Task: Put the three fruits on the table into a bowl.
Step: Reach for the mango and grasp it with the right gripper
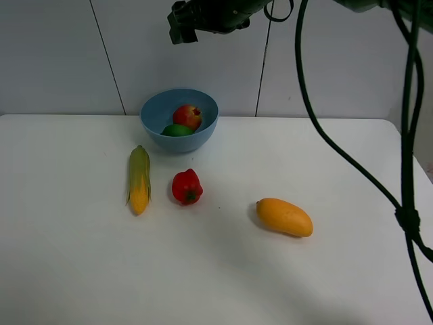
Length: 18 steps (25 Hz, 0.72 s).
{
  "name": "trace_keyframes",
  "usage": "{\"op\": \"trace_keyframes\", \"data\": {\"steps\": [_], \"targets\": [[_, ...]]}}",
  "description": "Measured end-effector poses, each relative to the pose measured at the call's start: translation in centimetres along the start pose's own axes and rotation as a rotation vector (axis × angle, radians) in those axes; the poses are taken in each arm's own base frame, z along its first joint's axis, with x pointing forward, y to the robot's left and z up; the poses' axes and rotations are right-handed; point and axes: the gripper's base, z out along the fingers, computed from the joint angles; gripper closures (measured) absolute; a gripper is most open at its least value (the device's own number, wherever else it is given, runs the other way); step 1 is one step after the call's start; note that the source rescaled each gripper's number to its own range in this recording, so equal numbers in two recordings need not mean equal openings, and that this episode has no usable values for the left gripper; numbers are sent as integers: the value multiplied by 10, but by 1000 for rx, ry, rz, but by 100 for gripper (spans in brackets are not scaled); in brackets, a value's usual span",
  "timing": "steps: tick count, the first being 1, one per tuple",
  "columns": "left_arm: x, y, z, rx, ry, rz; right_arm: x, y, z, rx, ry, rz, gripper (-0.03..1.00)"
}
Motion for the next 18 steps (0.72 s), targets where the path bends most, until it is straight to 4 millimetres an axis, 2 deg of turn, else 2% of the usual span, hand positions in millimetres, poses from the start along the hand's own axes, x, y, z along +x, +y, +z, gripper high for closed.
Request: {"op": "trace_keyframes", "data": {"steps": [3, 5, 8, 10, 11, 15, 18], "targets": [[0, 0, 0, 0, 0, 0, 19, 0, -21, 19, 51, -14, 56], [0, 0, 0, 0, 0, 0, 40, 0, -32, 26, 100, -15, 56], [0, 0, 0, 0, 0, 0, 82, -1, -46, 45, 194, -25, 56], [0, 0, 0, 0, 0, 0, 112, -3, -49, 59, 262, -35, 56], [0, 0, 0, 0, 0, 0, 133, -4, -47, 64, 314, -39, 55], [0, 0, 0, 0, 0, 0, 194, -8, -39, 69, 485, -33, 55], [0, 0, 0, 0, 0, 0, 220, -8, -38, 65, 549, -12, 55]]}}
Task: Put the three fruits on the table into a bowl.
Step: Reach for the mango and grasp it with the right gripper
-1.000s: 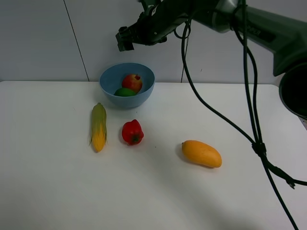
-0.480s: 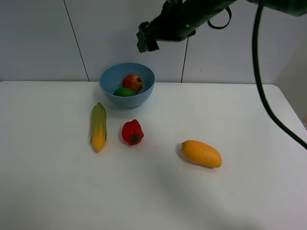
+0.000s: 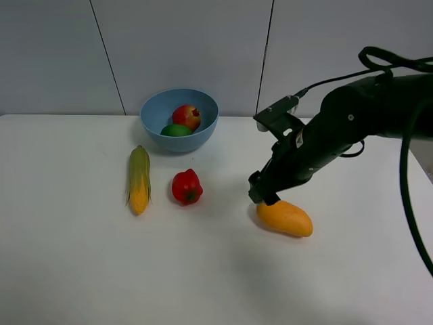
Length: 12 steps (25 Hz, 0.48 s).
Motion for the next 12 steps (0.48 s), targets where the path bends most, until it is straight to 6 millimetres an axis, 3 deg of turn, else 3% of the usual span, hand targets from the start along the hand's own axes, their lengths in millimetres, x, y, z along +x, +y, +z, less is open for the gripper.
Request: {"op": "trace_keyframes", "data": {"steps": [3, 8, 12], "targets": [[0, 0, 0, 0, 0, 0, 10, 0, 6, -5, 34, -8, 54], [0, 0, 0, 0, 0, 0, 14, -2, 20, 8, 84, -71, 39], [0, 0, 0, 0, 0, 0, 16, -4, 35, 22, 121, -98, 37]]}}
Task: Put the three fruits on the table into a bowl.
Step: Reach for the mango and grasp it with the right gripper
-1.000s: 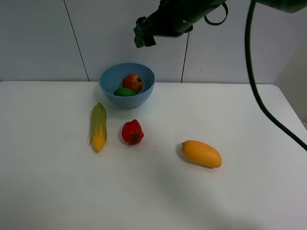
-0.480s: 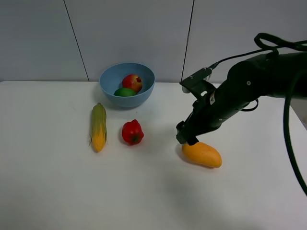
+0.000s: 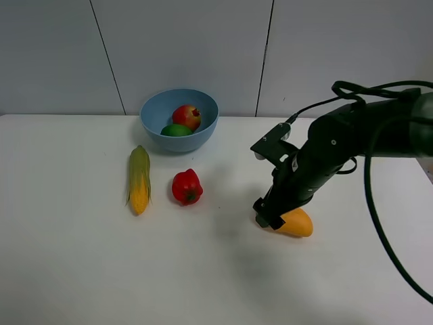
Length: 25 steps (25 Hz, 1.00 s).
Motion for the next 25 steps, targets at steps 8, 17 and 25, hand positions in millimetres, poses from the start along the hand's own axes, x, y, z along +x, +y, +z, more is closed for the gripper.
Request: {"op": "trace_keyframes", "data": {"steps": [8, 17, 25], "targets": [[0, 0, 0, 0, 0, 0, 5, -16, 23, 13, 68, 25, 36], [0, 0, 0, 0, 0, 0, 9, -31, 48, 31, 85, 54, 36], [0, 0, 0, 0, 0, 0, 10, -30, 61, 16, 96, 81, 96]]}}
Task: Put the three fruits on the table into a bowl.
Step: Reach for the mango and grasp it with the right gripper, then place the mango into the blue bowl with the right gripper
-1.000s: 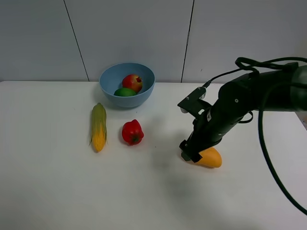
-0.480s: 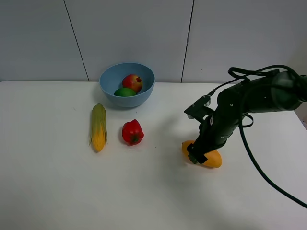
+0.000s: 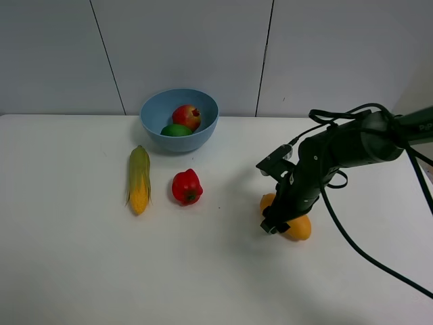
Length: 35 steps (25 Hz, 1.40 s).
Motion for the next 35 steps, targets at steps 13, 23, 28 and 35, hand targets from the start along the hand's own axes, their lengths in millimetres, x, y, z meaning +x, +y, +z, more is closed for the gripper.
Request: {"op": "trace_keyframes", "data": {"steps": [13, 23, 28, 35], "targets": [[0, 0, 0, 0, 0, 0, -26, -3, -46, 26, -211, 9, 97], [0, 0, 0, 0, 0, 0, -136, -13, -152, 10, -683, 86, 97], [0, 0, 0, 0, 0, 0, -191, -11, -137, -8, -748, 78, 97], [0, 0, 0, 0, 0, 0, -237, 7, -98, -43, -777, 51, 97]]}}
